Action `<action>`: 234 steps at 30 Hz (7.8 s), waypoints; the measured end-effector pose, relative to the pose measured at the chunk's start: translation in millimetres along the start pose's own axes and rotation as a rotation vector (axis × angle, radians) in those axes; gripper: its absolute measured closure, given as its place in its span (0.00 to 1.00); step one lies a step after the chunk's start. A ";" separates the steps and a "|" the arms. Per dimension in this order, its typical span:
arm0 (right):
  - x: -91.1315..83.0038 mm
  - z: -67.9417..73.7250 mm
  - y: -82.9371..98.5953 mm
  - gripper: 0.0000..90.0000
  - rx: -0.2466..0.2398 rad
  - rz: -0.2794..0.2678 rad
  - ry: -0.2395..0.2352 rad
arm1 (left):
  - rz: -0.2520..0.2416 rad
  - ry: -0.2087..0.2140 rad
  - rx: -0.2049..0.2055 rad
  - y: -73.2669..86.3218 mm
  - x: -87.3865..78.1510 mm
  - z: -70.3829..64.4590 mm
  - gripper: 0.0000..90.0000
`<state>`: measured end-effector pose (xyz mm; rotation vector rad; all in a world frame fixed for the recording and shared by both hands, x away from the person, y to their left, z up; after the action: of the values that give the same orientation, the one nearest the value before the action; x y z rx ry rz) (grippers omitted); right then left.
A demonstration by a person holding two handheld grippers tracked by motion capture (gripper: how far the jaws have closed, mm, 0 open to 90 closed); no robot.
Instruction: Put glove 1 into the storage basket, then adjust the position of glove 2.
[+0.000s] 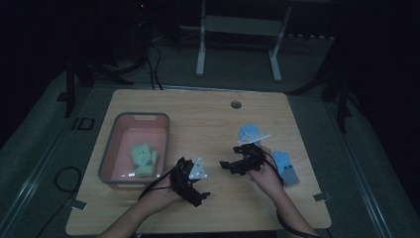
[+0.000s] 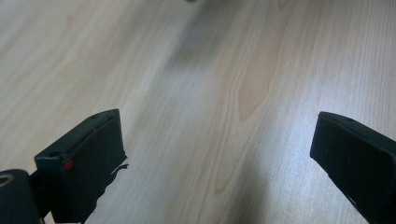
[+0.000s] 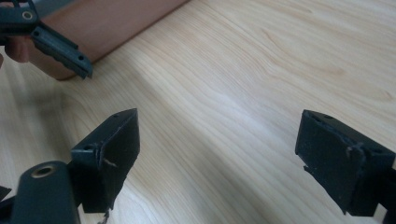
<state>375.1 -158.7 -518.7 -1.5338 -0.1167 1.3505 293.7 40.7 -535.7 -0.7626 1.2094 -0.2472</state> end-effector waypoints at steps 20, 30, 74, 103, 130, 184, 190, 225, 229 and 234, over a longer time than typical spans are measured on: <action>-27.3 -17.7 54.5 0.15 0.067 0.001 0.041 | -0.081 0.038 -0.109 32.4 17.2 -18.2 0.04; -37.3 -22.5 72.8 0.15 0.050 -0.023 0.070 | -0.058 0.010 -0.070 41.8 20.0 -31.4 0.04; -29.2 -85.5 19.8 0.45 0.081 -0.060 0.315 | -0.083 0.025 -0.103 48.3 21.2 -29.9 0.04; 23.7 -128.8 15.0 0.66 0.148 0.059 0.391 | -0.108 0.022 -0.104 48.9 20.3 -30.3 0.04; -36.2 -16.8 -5.0 0.94 0.218 -0.082 0.416 | -0.113 0.010 -0.103 48.6 20.2 -29.4 0.04; -39.9 3.1 52.7 0.60 0.124 -0.049 0.372 | -0.143 0.019 -0.081 48.6 18.9 -30.4 0.04; -71.1 -21.3 54.0 0.60 0.084 -0.078 0.374 | -0.152 0.023 -0.084 49.5 19.2 -29.4 0.04; -96.1 -118.8 129.2 0.69 0.102 0.021 0.356 | -0.168 0.035 -0.103 50.6 17.4 -29.6 0.04; -95.2 -115.8 130.7 0.86 0.113 0.005 0.363 | -0.170 0.036 -0.102 50.5 17.5 -29.5 0.04; -92.4 -108.5 126.9 0.94 0.140 0.011 0.408 | -0.165 0.030 -0.101 50.3 17.6 -29.9 0.04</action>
<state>359.1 -342.5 -567.3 -1.6578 0.2366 1.0067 262.1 55.8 -585.7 -0.9518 1.1952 -0.3365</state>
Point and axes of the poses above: each handheld gripper's, and its own axes: x roughly forward along the jaws, y roughly out of its underside, z roughly to its left, the point moved 3 cm from there along x, roughly forward along the jaws, and after that the axes turned 2 degrees about x, right-handed, at the moved point
